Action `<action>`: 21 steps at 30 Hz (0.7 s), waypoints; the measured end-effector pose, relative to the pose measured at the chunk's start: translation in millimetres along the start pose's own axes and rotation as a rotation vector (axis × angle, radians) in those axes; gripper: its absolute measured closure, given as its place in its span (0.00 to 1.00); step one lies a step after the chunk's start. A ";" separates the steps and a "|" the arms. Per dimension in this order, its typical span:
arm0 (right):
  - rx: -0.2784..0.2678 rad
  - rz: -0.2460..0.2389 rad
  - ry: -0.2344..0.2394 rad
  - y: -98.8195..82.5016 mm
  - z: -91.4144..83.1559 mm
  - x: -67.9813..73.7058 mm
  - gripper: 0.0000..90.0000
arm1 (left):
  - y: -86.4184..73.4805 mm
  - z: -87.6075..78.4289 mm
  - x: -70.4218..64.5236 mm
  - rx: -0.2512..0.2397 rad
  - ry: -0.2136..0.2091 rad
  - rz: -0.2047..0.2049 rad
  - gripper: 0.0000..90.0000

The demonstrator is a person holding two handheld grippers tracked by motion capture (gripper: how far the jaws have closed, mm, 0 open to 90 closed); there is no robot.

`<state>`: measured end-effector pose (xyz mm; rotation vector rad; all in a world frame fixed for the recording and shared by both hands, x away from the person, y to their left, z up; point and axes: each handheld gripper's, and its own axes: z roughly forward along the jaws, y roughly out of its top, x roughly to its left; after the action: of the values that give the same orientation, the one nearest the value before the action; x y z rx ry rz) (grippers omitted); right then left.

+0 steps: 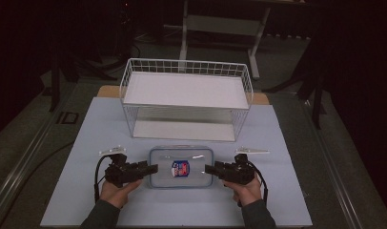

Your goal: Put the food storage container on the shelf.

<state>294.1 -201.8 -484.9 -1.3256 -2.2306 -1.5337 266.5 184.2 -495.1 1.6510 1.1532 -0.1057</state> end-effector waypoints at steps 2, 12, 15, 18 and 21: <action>-0.006 -0.006 0.000 0.8 -1.1 0.9 0.57 | 2.1 -1.4 -2.6 -0.009 -0.001 0.004 0.54; -0.043 -0.058 0.001 10.2 -12.1 12.6 0.57 | 9.0 -9.0 -13.1 -0.038 -0.009 0.040 0.54; -0.062 -0.070 0.007 15.0 -16.4 16.9 0.57 | 15.7 -13.6 -18.1 -0.052 -0.010 0.060 0.54; -0.079 -0.085 0.009 19.6 -19.3 21.7 0.57 | 21.1 -18.0 -21.3 -0.061 -0.012 0.073 0.54; -0.093 -0.097 0.012 23.2 -21.1 25.3 0.57 | 26.0 -21.3 -24.7 -0.070 -0.008 0.087 0.54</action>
<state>288.0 -201.7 -445.1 -1.2452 -2.2738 -1.6928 262.4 186.4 -453.6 1.6352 1.0657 -0.0165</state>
